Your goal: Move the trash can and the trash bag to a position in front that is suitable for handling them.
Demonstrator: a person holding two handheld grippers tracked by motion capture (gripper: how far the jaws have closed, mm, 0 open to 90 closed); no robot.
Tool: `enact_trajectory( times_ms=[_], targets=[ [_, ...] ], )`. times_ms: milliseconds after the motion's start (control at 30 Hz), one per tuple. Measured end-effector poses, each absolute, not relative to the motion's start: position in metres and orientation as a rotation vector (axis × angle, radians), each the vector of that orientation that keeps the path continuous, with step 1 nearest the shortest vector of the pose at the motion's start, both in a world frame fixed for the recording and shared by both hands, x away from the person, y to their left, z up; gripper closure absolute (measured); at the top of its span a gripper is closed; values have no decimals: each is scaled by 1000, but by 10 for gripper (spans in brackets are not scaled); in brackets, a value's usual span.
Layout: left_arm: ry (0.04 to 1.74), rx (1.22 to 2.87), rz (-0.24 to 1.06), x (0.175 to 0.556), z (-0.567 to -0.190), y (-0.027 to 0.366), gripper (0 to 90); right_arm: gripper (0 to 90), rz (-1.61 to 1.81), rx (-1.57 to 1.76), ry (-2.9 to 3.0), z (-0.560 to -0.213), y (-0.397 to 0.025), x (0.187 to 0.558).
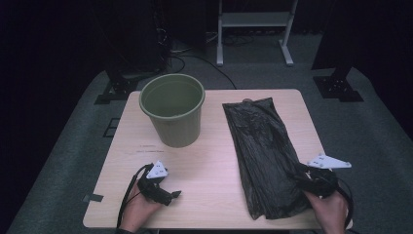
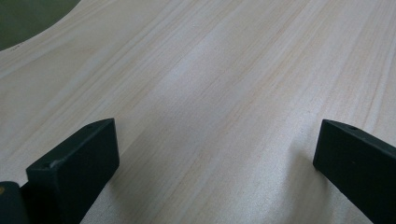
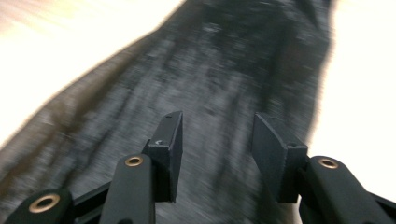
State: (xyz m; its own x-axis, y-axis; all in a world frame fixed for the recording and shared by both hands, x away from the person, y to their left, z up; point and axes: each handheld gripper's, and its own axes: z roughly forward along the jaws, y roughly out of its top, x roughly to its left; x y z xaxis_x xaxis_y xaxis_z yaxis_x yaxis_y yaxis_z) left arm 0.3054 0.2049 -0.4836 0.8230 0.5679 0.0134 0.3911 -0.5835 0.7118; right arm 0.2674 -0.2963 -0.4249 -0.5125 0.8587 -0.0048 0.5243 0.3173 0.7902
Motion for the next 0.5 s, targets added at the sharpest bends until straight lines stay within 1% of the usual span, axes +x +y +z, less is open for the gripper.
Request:
enact_trajectory(
  times_ms=[33, 67, 100, 167, 200, 233, 267, 333, 367, 433, 500],
  targets=[
    [699, 2266, 310, 305, -484, 205, 0, 521, 1056, 1224, 2162, -425, -296, 267],
    [699, 2266, 310, 305, -484, 205, 0, 509, 1059, 1199, 2195, -425, -282, 271],
    [699, 2266, 310, 305, -484, 205, 0, 509, 1059, 1199, 2195, -425, -282, 271],
    [699, 2266, 310, 305, -484, 205, 0, 474, 1066, 1180, 2242, -428, -261, 277],
    [699, 2266, 310, 305, -484, 205, 0, 474, 1066, 1180, 2242, -428, -261, 277],
    [699, 2266, 310, 305, -484, 205, 0, 437, 1061, 1166, 2272, -430, -248, 281],
    [699, 2266, 310, 305, -484, 205, 0, 437, 1061, 1166, 2272, -430, -248, 281],
    [699, 2266, 310, 305, -484, 205, 0, 399, 1080, 1159, 2304, -433, -236, 286],
    [699, 2266, 310, 305, -484, 205, 0, 365, 1085, 1143, 2328, -435, -223, 290],
    [699, 2266, 310, 305, -484, 205, 0, 358, 1085, 1137, 2347, -438, -216, 292],
    [699, 2266, 310, 305, -484, 205, 0, 322, 1080, 1135, 2369, -443, -204, 297]
  ],
)
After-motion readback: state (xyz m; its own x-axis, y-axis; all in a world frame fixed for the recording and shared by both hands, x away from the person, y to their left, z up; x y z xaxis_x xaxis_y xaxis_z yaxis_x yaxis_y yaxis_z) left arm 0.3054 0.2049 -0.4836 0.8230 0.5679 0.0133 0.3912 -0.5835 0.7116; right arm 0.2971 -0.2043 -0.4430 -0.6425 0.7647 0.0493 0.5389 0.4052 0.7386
